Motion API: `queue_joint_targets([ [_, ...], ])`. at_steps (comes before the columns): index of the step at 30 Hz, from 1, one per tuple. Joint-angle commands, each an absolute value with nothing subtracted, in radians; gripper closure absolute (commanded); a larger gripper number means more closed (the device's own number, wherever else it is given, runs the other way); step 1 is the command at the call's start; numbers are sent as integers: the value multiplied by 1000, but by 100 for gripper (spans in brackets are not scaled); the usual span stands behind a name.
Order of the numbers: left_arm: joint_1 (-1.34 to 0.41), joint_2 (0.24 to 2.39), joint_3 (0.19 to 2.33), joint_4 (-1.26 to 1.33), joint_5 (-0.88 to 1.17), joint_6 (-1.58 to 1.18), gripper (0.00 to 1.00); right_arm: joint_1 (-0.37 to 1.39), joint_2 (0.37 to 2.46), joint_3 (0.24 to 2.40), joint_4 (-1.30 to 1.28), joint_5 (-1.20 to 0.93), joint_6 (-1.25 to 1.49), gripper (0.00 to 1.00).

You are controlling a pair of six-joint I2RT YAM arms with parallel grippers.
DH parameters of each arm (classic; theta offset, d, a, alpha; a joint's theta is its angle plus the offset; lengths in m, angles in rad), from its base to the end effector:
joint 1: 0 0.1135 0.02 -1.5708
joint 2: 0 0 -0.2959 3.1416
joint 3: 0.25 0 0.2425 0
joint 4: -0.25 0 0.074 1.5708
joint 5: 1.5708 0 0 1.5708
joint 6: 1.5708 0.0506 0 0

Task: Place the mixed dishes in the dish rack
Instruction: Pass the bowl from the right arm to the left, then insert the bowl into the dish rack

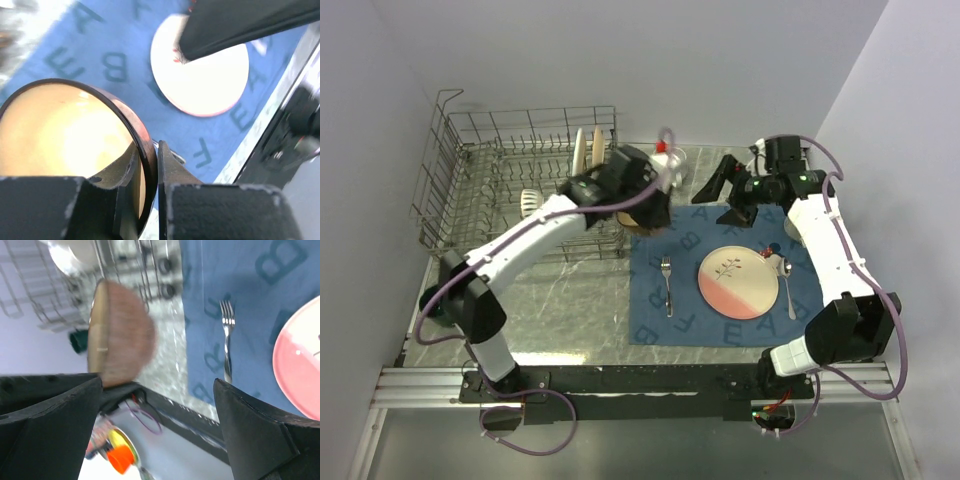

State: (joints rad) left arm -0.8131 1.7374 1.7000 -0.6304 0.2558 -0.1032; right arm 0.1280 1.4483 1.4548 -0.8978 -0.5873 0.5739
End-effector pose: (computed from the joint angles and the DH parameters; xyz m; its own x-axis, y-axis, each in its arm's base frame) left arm 0.2674 -0.3013 0.3803 -0.5098 0.3938 -0.7649 0.7910 0.5641 -0.2367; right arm 0.2854 0.0650 0.3784 -0.8931 0.3407 -0.2937 0.0396 0.7099 0.7031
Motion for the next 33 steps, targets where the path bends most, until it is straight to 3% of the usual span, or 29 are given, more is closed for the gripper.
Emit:
queue_joint_targets([
  [1,-656,1592,1766,-474,350,-262,99,81,1425,1474,-804,-603,635,0],
  [11,-332,1526,1727,-365,537,-555,99,72,1522,1454,-742,-624,678,0],
  [25,83,1514,1583,-328,750,-658,99,72,1598,1491,-756,-615,677,0],
  [33,199,1489,1349,-11,963,-853,99,75,1635,1505,-765,-614,663,0],
])
